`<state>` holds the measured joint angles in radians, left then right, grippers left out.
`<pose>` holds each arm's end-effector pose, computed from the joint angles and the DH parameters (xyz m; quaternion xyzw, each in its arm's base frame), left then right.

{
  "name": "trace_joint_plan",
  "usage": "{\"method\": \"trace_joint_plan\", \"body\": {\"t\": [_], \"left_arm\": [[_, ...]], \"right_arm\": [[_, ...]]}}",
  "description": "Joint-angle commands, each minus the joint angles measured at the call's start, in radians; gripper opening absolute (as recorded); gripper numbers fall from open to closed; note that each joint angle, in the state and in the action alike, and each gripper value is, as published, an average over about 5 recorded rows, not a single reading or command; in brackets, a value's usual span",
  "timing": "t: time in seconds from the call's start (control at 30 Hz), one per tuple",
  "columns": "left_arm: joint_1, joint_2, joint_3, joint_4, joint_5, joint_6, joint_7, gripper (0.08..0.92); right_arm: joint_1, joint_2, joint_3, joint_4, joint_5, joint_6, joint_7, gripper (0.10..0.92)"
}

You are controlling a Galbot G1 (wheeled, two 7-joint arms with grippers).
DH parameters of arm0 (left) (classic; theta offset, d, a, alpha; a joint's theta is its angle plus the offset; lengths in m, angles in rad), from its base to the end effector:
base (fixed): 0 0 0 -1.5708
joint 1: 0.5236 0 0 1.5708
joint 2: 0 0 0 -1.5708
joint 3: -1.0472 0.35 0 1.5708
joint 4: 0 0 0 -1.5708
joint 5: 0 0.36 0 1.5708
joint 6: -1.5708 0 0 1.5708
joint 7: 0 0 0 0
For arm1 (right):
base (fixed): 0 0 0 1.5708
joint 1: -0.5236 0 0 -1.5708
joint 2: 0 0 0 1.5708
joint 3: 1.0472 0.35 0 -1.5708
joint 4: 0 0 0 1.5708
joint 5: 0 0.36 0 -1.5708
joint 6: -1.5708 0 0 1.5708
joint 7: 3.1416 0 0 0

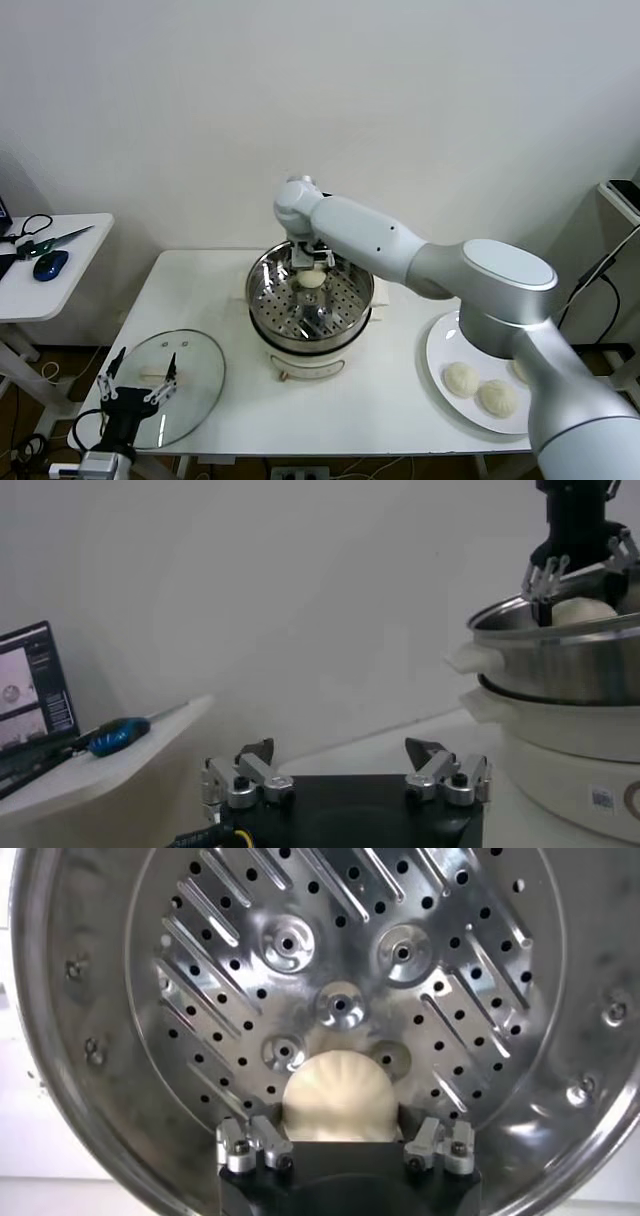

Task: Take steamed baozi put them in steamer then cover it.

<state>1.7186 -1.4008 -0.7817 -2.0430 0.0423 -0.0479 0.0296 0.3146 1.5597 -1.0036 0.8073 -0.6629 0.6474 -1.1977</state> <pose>0.1371 0.1122 -0.3257 0.0420 -0.9837 -0.1614 0.0676 0.5910 0.2532 -0.1138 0.5920 -0.0021 0.8056 0.0226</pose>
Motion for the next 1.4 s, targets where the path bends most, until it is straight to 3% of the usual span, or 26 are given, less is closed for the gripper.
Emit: {"method": "trace_joint_plan", "body": {"t": [0.03,0.2,0.33,0.53,0.77,1.07,1.4], "left_arm": [[0.005,-0.004,0.0,-0.006,0.003,0.002,-0.001,0.823],[0.008,-0.006,0.0,-0.013,0.006,0.005,0.0,0.823],[0.009,-0.005,-0.002,-0.018,0.007,0.007,0.0,0.823],[0.021,-0.008,-0.008,-0.045,0.0,0.015,0.001,0.823],[0.028,-0.015,-0.003,-0.068,0.001,0.018,0.003,0.823],[0.033,-0.023,0.003,-0.089,0.001,0.024,0.004,0.823],[0.038,-0.032,0.007,-0.088,0.013,0.027,0.004,0.823]], "right_arm": [[0.003,-0.008,0.018,0.012,0.005,-0.011,0.0,0.821],[0.082,-0.093,0.007,0.112,0.124,-0.031,-0.015,0.823],[0.189,-0.194,-0.051,0.186,0.336,-0.089,-0.014,0.823],[0.443,-0.465,-0.325,0.412,0.866,-0.524,0.135,0.823],[0.503,-0.761,-0.439,0.575,1.15,-0.867,0.132,0.823],[0.402,-1.061,-0.526,0.735,1.165,-0.943,0.143,0.823],[-0.096,-1.136,-0.188,0.671,0.902,-0.912,0.096,0.823]]}}
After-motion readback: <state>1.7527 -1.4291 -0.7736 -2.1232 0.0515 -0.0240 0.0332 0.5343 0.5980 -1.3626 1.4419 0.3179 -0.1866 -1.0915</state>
